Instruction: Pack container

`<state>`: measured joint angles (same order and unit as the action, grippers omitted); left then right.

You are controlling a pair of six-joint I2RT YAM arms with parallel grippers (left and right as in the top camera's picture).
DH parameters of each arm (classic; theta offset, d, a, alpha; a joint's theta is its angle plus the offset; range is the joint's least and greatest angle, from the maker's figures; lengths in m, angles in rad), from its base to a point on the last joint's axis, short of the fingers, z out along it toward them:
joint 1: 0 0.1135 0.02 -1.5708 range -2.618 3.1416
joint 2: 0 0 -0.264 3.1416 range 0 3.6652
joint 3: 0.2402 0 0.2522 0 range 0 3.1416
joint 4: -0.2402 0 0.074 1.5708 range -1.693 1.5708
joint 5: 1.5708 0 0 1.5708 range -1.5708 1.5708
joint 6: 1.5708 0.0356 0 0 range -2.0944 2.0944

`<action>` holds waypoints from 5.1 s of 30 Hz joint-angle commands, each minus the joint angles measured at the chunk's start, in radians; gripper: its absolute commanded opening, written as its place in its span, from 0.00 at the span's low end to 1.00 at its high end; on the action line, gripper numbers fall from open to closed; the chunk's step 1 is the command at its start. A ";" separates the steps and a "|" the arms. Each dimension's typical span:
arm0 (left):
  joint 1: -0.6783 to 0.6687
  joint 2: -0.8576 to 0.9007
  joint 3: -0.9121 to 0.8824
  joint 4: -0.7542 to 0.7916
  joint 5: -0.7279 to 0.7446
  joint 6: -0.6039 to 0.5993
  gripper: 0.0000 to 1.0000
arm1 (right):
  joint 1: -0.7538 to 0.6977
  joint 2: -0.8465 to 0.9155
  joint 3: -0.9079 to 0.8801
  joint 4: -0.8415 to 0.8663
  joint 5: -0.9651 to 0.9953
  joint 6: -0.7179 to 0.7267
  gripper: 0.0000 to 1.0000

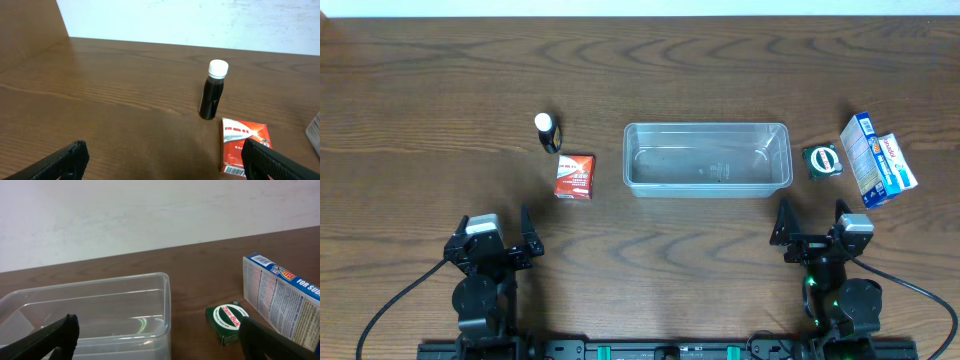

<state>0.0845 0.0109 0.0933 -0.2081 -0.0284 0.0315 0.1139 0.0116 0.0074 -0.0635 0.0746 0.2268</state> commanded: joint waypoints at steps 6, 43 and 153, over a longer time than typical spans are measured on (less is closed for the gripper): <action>0.006 -0.007 -0.030 -0.003 0.014 0.017 0.98 | -0.012 -0.006 -0.002 -0.004 -0.004 -0.006 0.99; 0.006 -0.007 -0.030 -0.003 0.014 0.017 0.98 | -0.012 -0.006 -0.002 -0.004 -0.004 -0.006 0.99; 0.006 -0.007 -0.030 -0.002 0.014 0.017 0.98 | -0.443 1.608 1.524 -0.878 -0.099 -0.691 0.99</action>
<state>0.0845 0.0109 0.0917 -0.2043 -0.0250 0.0345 -0.3244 1.6131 1.5269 -0.9371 0.0433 -0.4389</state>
